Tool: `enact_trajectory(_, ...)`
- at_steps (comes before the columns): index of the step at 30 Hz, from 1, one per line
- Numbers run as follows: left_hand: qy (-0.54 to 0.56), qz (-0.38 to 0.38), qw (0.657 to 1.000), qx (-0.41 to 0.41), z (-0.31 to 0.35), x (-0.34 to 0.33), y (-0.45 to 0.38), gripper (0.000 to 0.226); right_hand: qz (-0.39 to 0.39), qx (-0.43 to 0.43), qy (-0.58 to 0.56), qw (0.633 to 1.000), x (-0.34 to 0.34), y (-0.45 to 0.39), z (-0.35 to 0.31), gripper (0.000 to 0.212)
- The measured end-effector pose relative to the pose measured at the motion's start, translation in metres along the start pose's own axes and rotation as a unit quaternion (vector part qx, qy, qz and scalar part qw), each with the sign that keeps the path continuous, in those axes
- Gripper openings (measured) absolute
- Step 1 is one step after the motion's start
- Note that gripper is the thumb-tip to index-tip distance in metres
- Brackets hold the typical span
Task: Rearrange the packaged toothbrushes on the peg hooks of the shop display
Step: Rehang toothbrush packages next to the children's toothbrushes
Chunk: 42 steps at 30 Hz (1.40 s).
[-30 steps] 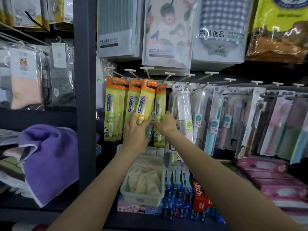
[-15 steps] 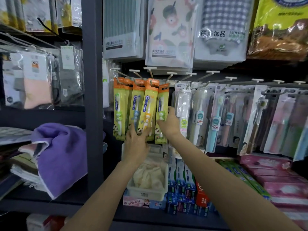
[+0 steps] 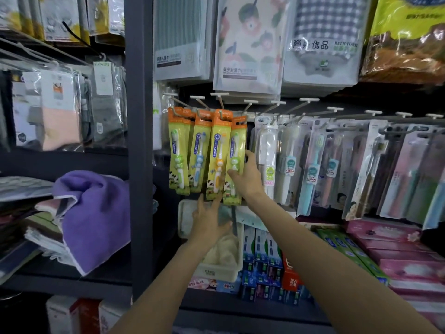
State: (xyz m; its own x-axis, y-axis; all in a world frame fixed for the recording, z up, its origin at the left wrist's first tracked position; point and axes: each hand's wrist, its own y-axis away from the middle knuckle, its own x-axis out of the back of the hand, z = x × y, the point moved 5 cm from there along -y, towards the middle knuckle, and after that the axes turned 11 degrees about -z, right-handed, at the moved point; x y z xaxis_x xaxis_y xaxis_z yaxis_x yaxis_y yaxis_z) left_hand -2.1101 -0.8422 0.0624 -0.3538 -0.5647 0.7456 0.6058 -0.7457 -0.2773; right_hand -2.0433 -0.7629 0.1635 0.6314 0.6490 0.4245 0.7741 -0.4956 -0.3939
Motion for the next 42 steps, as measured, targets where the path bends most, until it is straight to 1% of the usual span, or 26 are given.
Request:
enact_trajectory(3,0.009,-0.010,1.000,0.014,-0.008,-0.006,-0.001,0.074,-0.006,0.009,-0.004,1.000,0.002,0.001,-0.007,0.061)
enact_trajectory(7,0.059,0.004,0.998,0.014,-0.006,0.000,-0.012,0.075,-0.016,0.018,0.026,0.999,0.003,0.006,-0.009,0.066)
enact_trajectory(10,0.098,-0.031,0.994,0.028,-0.008,0.000,-0.019,0.074,-0.014,0.028,0.057,0.998,0.003,0.009,-0.006,0.075)
enact_trajectory(12,0.118,-0.046,0.991,0.033,-0.005,0.004,-0.016,0.074,-0.018,0.023,0.073,0.997,0.005,0.010,-0.004,0.076)
enact_trajectory(16,0.126,-0.020,0.992,0.022,-0.001,0.013,-0.009,0.072,-0.025,0.032,0.077,0.996,0.008,0.025,0.005,0.073)
enact_trajectory(18,0.129,-0.010,0.992,0.012,0.001,0.015,-0.004,0.067,-0.027,0.033,0.074,0.996,0.004,0.039,0.016,0.073)
enact_trajectory(20,0.114,-0.008,0.993,0.012,0.003,0.017,0.002,0.061,-0.015,0.048,0.061,0.997,0.000,0.054,0.027,0.070)
enact_trajectory(23,0.086,0.002,0.996,0.019,0.006,0.023,0.009,0.059,0.018,0.067,0.046,0.997,0.002,0.068,0.038,0.063)
enact_trajectory(25,0.079,0.027,0.996,0.019,0.009,0.031,0.014,0.057,0.029,0.086,0.035,0.995,0.005,0.071,0.039,0.060)
enact_trajectory(27,0.104,0.071,0.992,0.001,0.014,0.044,0.019,0.049,-0.002,0.115,0.043,0.992,0.004,0.070,0.031,0.058)
enact_trajectory(29,0.168,0.111,0.979,-0.024,0.023,0.057,0.024,0.038,-0.064,0.136,0.078,0.986,-0.003,0.068,0.022,0.057)
enact_trajectory(30,0.226,0.125,0.966,-0.024,0.025,0.063,0.026,0.033,-0.085,0.146,0.092,0.981,-0.007,0.065,0.017,0.056)
enact_trajectory(32,0.358,0.141,0.923,-0.014,0.027,0.073,0.029,0.027,-0.098,0.154,0.085,0.979,-0.011,0.058,0.009,0.057)
enact_trajectory(34,0.432,0.146,0.890,-0.011,0.029,0.080,0.030,0.027,-0.104,0.150,0.079,0.980,-0.016,0.049,0.000,0.061)
enact_trajectory(36,0.461,0.156,0.873,-0.012,0.027,0.088,0.028,0.038,-0.114,0.154,0.089,0.977,-0.022,0.040,-0.011,0.064)
enact_trajectory(39,0.468,0.178,0.866,-0.008,0.022,0.104,0.022,0.058,-0.127,0.168,0.112,0.971,-0.032,0.023,-0.031,0.064)
enact_trajectory(40,0.474,0.183,0.861,-0.011,0.020,0.109,0.020,0.062,-0.133,0.171,0.125,0.968,-0.036,0.015,-0.037,0.063)
enact_trajectory(42,0.485,0.188,0.854,-0.019,0.019,0.117,0.018,0.062,-0.146,0.173,0.135,0.965,-0.043,0.002,-0.047,0.063)
